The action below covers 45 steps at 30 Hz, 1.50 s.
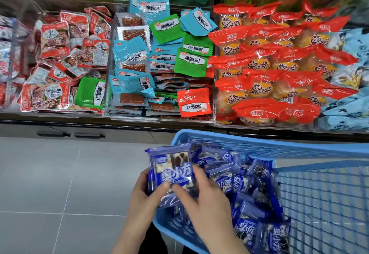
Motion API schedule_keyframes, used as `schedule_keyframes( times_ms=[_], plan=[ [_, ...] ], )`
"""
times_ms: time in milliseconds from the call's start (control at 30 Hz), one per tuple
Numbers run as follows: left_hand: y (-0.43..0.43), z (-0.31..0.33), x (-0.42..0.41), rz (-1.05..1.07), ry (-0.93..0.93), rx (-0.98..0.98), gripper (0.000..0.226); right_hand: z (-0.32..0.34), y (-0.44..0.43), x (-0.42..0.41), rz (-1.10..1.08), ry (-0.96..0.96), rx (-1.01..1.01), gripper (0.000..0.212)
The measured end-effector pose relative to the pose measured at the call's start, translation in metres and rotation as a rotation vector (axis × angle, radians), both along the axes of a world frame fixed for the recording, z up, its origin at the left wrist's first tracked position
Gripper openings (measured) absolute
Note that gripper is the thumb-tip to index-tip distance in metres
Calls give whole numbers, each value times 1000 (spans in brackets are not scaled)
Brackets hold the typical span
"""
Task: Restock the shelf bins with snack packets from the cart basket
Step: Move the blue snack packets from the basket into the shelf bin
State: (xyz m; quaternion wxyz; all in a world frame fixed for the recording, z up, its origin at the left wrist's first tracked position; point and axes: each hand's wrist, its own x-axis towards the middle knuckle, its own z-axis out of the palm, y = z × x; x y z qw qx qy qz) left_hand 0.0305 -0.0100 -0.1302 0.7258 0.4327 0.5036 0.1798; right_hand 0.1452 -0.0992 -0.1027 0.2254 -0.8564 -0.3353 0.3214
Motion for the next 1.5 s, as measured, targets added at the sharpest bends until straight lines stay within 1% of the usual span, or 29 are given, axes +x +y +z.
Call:
schedule_keyframes(
  times_ms=[33,67,133,167,233,267,300,333,367,433,467,533,567,633,700,733,833,867,900,933,967,1033,1100,1200,1267,1333,1367,1433,1500],
  plan=[
    [1,1,-2,8,-47,-46,44,0,1,-1,50,-33,13,74],
    [2,2,-4,25,-85,-98,48,-1,1,1,70,27,38,74],
    [4,1,-7,50,-122,-175,52,-9,-1,12,62,181,89,65],
    [5,0,-8,51,-117,-183,52,-14,-4,22,54,200,83,59],
    [5,-1,-9,28,-99,-173,54,-31,-12,49,21,80,24,48],
    [5,-1,-9,18,-93,-169,56,-42,-18,64,13,-22,-44,51],
    [4,-2,-10,13,-89,-164,57,-55,-26,79,4,-100,-131,60],
    [4,-2,-10,14,-84,-157,57,-66,-33,92,-32,-99,-220,71],
    [3,-4,-10,20,-78,-147,54,-77,-38,100,-75,-25,-286,80],
    [3,-8,-11,25,-75,-131,44,-93,-46,105,-124,141,-348,87],
    [3,-9,-11,24,-74,-125,45,-99,-49,104,-117,167,-362,86],
    [3,-8,-11,16,-70,-114,54,-108,-56,99,-96,106,-359,78],
    [2,-7,-11,14,-65,-113,56,-108,-57,97,-87,58,-333,73],
    [1,-5,-10,14,-52,-127,56,-101,-63,92,-76,51,-239,60],
    [3,-3,-10,1,-32,-138,48,-87,-72,85,-117,130,-143,37],
    [4,-2,-10,-6,-23,-148,41,-78,-76,81,-157,174,-125,33],
    [8,7,-6,48,-9,-236,26,-45,-86,71,-355,268,-27,45],
    [8,11,-5,72,-9,-271,26,-33,-88,70,-457,308,29,48],
    [6,17,-5,94,-8,-299,28,-21,-90,70,-579,368,74,57],
    [3,25,-5,120,-8,-320,30,-9,-93,70,-720,469,110,69],
    [0,34,-5,150,-10,-337,31,2,-94,70,-870,608,153,75],
    [-12,52,-13,191,-27,-359,27,27,-97,71,-1129,927,268,72],
    [-26,72,-28,215,-48,-356,24,47,-103,69,-1215,1099,330,67],
    [-49,104,-50,254,-65,-316,19,71,-111,64,-1198,1222,402,66],
    [-61,125,-63,277,-91,-274,23,87,-112,62,-1140,1238,431,66],
    [-65,142,-75,307,-116,-251,25,104,-107,60,-1056,1201,430,78],
    [-65,148,-82,324,-124,-250,23,111,-103,58,-977,1123,394,80],
    [-58,158,-92,359,-136,-242,21,125,-93,53,-766,872,288,76],
    [-46,167,-99,392,-137,-228,19,138,-79,49,-551,641,256,59]
  ],
)
